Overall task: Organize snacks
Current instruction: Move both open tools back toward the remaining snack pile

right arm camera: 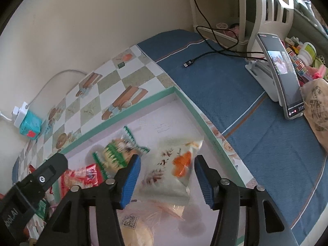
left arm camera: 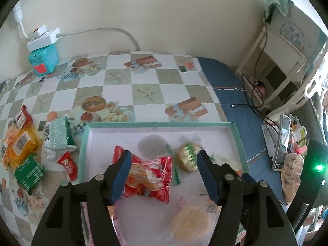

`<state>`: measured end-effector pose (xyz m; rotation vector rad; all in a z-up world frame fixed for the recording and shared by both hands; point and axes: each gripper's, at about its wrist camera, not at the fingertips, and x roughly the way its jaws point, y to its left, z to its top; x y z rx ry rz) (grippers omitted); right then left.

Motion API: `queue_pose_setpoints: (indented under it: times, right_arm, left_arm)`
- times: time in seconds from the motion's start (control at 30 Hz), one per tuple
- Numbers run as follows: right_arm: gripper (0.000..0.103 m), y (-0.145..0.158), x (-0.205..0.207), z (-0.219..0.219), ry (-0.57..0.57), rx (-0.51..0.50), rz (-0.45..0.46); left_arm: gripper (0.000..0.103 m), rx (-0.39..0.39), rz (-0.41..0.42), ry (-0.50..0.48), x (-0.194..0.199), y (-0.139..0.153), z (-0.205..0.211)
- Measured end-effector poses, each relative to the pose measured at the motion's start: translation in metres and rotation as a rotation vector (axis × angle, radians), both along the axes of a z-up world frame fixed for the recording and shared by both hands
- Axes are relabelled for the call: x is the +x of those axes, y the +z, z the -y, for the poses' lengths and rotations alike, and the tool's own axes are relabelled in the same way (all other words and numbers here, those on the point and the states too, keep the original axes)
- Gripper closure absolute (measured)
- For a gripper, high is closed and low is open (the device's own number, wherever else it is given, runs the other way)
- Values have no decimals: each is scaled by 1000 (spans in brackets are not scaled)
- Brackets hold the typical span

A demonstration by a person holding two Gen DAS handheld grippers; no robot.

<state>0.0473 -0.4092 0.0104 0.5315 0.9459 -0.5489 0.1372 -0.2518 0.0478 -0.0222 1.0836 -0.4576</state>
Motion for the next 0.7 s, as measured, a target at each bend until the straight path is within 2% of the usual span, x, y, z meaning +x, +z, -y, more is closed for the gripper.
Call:
queue_pose_setpoints:
  times: [0.13,0.27,0.33,0.5,0.57,0.6,0.63,0.7]
  right_arm:
    - [33,6,-1,-4,17,-28,0]
    - [32,14,0,-11,42,-53,13]
    - [21,16,1,-15,51,-59,18]
    - [18,21,6,-27,85,-76,21]
    - [12,22,8,-33,96,-83,23]
    - [4,23,9,-35,103,-85,25]
    - [0,25,10,-40,111,-91,32]
    - [0,28,12,-48,122,-95,46]
  left_arm:
    - [26,36,-21,58,5,2,-16]
    - [18,56,-40,129,12,4,-43]
    - [18,63,-44,165,14,5,-58]
    - [17,83,-61,263,21,5,-101]
    - [17,94,-68,318,23,4,-124]
    - [17,99,-72,339,24,4,-133]
    - [17,111,-76,373,24,3,-146]
    - [16,126,-78,420,22,3,-166]
